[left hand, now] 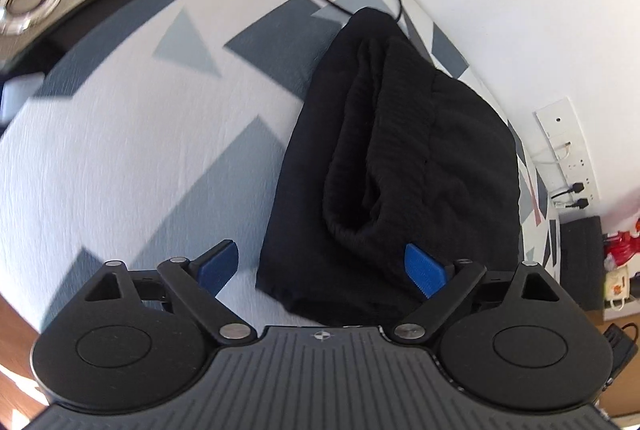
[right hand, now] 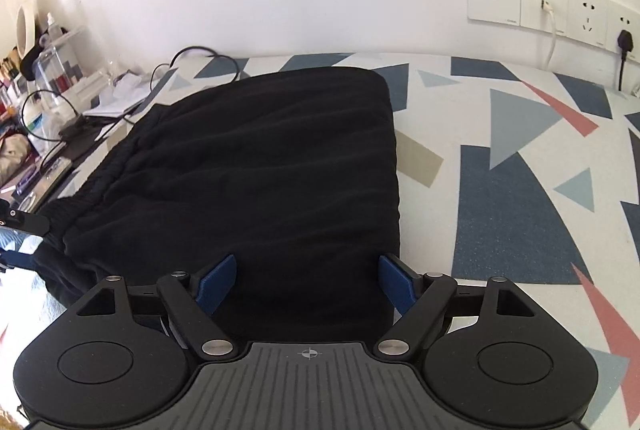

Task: Fold clothes

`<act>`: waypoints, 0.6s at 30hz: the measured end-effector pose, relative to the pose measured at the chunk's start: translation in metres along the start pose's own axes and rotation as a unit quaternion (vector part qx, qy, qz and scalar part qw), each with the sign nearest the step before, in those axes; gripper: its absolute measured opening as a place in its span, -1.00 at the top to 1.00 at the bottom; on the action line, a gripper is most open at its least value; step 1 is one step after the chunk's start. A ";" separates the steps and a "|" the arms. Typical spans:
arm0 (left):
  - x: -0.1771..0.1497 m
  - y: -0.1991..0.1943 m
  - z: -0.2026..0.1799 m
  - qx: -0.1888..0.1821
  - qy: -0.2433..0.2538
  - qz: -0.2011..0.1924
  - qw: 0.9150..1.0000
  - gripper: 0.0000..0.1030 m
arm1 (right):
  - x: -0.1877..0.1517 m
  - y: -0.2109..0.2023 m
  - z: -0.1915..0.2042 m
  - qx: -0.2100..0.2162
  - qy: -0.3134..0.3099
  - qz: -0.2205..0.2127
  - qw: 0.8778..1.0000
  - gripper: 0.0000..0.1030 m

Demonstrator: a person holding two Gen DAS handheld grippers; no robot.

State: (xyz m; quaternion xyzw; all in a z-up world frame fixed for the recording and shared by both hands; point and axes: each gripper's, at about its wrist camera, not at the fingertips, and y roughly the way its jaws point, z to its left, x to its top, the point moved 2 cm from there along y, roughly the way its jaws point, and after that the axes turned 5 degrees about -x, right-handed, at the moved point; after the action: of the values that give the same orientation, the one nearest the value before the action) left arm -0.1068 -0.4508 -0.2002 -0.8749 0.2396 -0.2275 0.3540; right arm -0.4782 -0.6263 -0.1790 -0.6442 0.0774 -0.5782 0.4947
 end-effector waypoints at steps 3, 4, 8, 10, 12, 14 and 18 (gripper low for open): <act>-0.008 0.002 0.006 -0.013 -0.027 -0.011 1.000 -0.87 | -0.001 0.002 0.000 0.003 -0.007 0.004 1.000 -0.48; -0.009 0.002 0.005 -0.017 -0.034 -0.013 0.999 -0.90 | -0.001 0.002 0.001 0.003 -0.012 0.006 1.000 -0.48; -0.014 0.009 -0.003 -0.029 -0.036 -0.012 0.999 -0.99 | -0.004 0.002 0.006 0.006 -0.020 0.011 1.000 -0.48; -0.015 0.011 -0.007 -0.023 -0.033 -0.020 0.999 -0.99 | -0.005 0.002 0.009 0.005 -0.030 0.011 0.999 -0.49; -0.016 0.013 -0.011 -0.017 -0.032 -0.027 0.999 -0.99 | -0.006 -0.001 0.013 -0.001 -0.052 0.007 0.999 -0.47; -0.013 0.014 -0.011 -0.018 -0.043 -0.028 0.999 -0.99 | -0.003 -0.007 0.017 -0.004 -0.072 -0.003 0.997 -0.44; -0.008 0.012 -0.004 -0.027 -0.070 -0.024 0.997 -0.99 | 0.003 -0.023 0.038 0.012 -0.167 -0.039 0.985 -0.42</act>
State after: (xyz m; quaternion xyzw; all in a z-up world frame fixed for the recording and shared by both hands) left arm -0.1183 -0.4563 -0.2079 -0.9034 0.1996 -0.1671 0.3408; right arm -0.4571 -0.5962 -0.1544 -0.7282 -0.0383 -0.4827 0.4851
